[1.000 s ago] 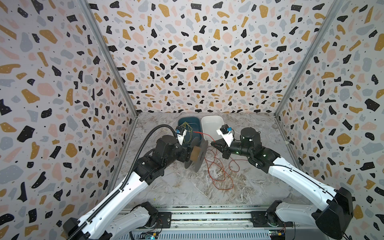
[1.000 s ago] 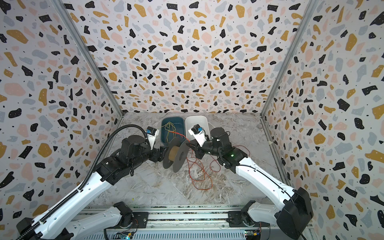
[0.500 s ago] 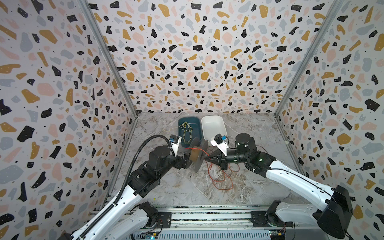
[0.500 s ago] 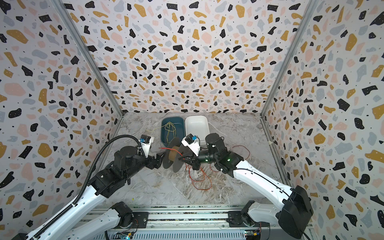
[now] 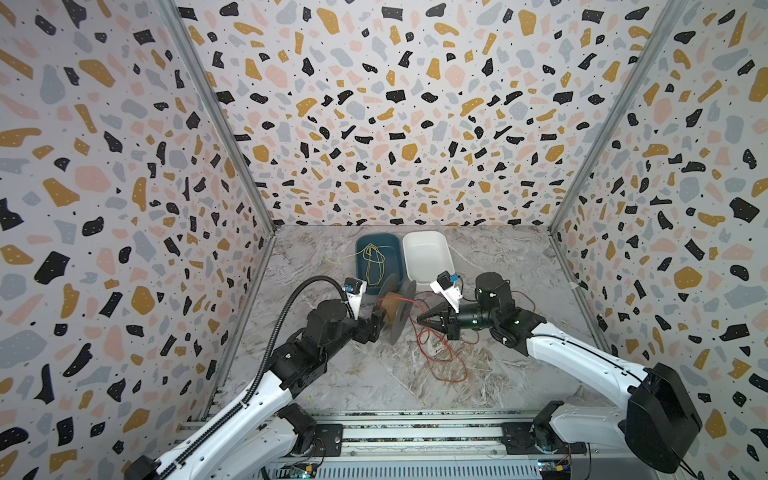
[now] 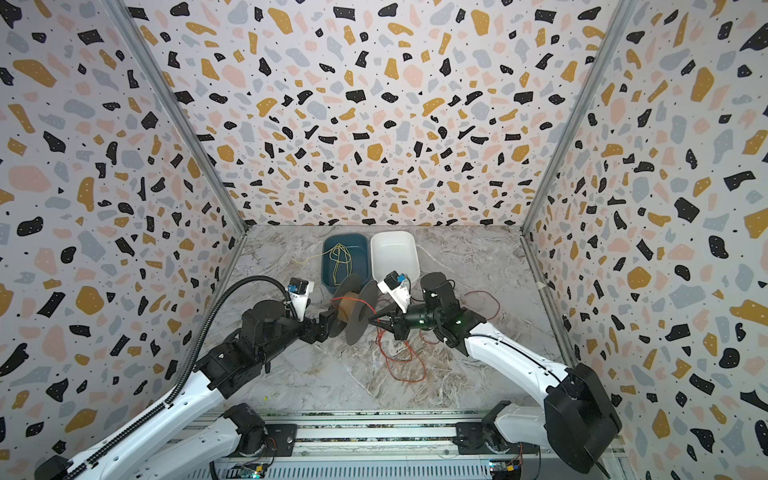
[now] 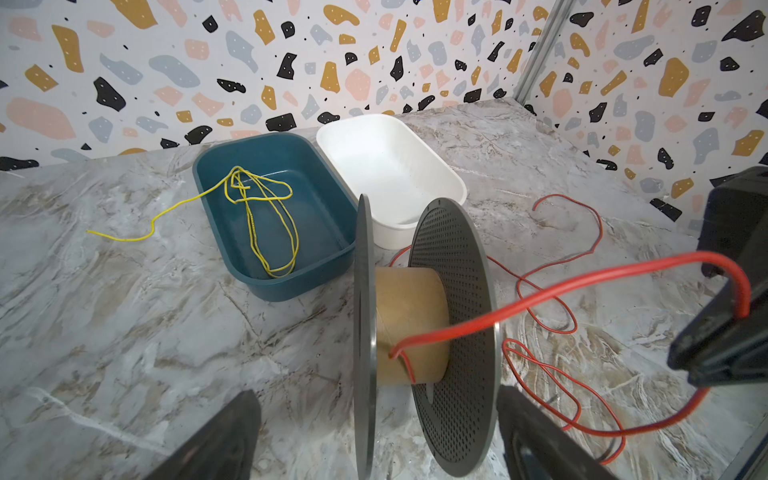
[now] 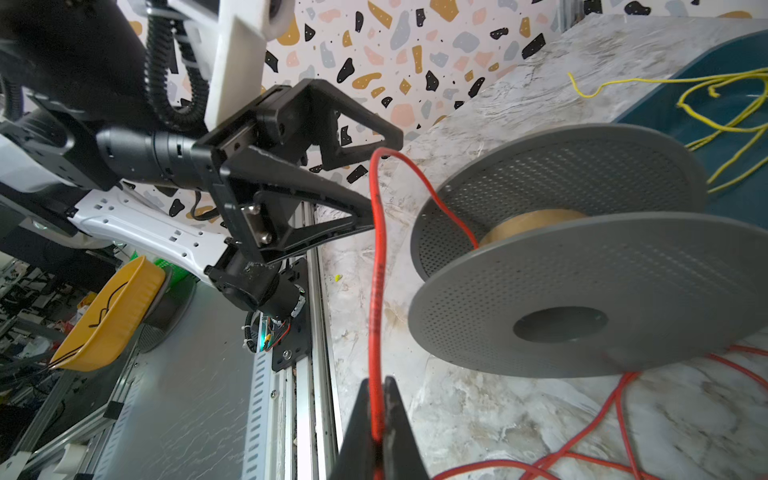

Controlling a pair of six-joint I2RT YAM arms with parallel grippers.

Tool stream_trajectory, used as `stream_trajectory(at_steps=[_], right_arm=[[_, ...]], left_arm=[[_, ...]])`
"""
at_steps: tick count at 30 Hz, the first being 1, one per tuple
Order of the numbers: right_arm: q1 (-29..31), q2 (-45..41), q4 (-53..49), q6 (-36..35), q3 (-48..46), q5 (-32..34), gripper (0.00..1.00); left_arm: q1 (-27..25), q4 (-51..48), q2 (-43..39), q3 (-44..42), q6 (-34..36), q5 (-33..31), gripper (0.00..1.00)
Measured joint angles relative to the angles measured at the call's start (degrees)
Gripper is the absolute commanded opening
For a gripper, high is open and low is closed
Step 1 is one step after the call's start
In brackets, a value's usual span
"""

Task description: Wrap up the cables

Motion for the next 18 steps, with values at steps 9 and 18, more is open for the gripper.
stream_trajectory(at_steps=[9,18], right_arm=[[-3.67,1.73,3.34,0.83,-0.48,-2.56,0.00],[-6.34,4.63,6.34,1.97,-0.55,-4.55,0.00]], left_arm=[[-0.09,6.29,2.86,-1.51,-4.35,-1.11,0.83],[-1.55,11.78,4.72,-4.83,-5.68,-4.61,0.78]])
